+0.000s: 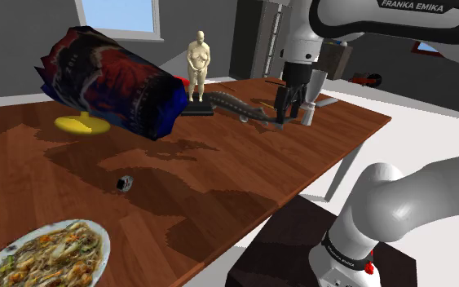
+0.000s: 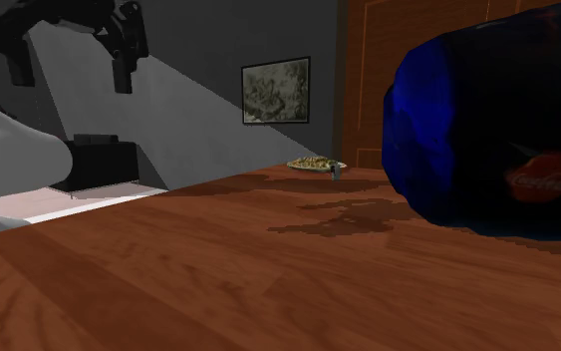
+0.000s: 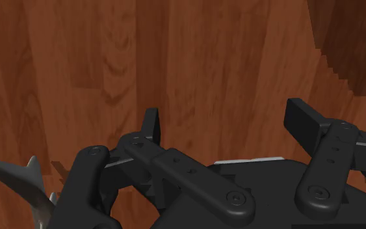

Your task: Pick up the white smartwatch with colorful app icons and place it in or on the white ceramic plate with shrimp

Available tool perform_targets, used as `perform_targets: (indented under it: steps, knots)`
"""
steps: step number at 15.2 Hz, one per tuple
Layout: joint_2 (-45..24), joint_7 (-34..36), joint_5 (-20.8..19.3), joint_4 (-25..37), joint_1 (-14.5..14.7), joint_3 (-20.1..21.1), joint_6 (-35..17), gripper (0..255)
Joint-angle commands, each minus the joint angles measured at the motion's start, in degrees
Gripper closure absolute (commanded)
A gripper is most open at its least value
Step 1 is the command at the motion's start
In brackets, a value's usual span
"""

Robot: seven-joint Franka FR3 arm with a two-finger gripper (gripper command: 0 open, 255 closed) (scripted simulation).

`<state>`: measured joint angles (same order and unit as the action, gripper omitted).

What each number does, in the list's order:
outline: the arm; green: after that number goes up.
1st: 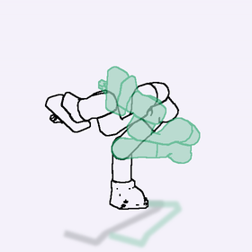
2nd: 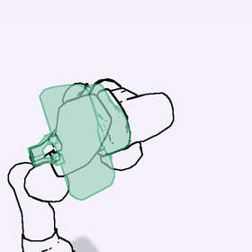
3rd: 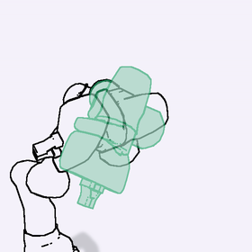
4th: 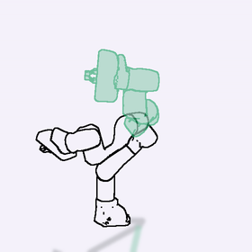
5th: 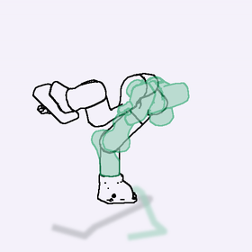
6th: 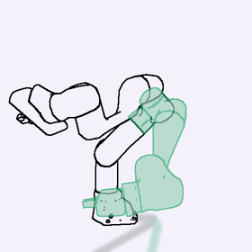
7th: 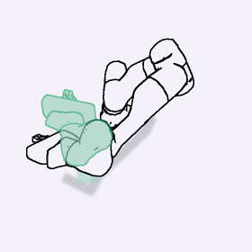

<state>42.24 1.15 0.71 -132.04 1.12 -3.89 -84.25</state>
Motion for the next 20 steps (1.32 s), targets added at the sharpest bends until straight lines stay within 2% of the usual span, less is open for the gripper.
perform_targets:
  steps: [1,11,20]
  knots:
    - [0.0,0.0,0.0,0.0,0.0,0.0,0.0,0]
    - [-11.33,9.37,5.52,3.26,4.4,9.9,-10.23,0]
    - [-25.38,17.94,5.92,11.79,7.2,18.08,-17.69,0]
